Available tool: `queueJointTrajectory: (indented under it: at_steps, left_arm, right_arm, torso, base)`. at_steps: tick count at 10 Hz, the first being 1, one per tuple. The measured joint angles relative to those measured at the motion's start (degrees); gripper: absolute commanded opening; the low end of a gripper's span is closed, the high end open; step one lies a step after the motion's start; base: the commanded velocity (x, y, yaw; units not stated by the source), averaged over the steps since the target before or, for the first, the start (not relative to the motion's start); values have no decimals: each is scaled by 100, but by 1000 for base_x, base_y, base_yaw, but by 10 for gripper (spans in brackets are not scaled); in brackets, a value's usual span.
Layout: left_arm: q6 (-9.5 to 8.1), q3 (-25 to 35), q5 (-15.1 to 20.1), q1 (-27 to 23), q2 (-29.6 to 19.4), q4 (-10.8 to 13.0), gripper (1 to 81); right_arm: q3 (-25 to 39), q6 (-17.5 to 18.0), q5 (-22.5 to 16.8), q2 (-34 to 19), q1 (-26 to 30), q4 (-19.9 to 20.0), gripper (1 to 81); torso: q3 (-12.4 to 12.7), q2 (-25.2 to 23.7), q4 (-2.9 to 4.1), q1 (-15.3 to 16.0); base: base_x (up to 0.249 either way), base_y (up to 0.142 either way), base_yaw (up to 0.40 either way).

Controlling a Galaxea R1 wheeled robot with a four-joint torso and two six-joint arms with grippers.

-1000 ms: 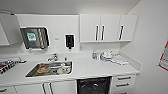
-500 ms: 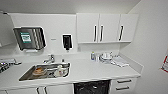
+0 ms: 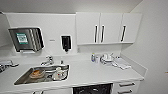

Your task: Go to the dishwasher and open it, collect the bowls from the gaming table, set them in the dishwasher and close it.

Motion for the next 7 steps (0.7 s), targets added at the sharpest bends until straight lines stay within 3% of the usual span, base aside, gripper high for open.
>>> queueJointTrajectory:
  at_steps: [2,7]
  left_arm:
    - [0,0,5,2,-2,0,10]
    - [-6,0,26,33,-2,-2,10]
  right_arm:
    - [2,1,-4,0,-2,-2,10]
    - [33,1,7,-33,-66,0,10]
  torso:
    - [0,0,0,0]
    - [-2,2,0,5]
  base:
    - [103,0,0]
    - [0,0,0]
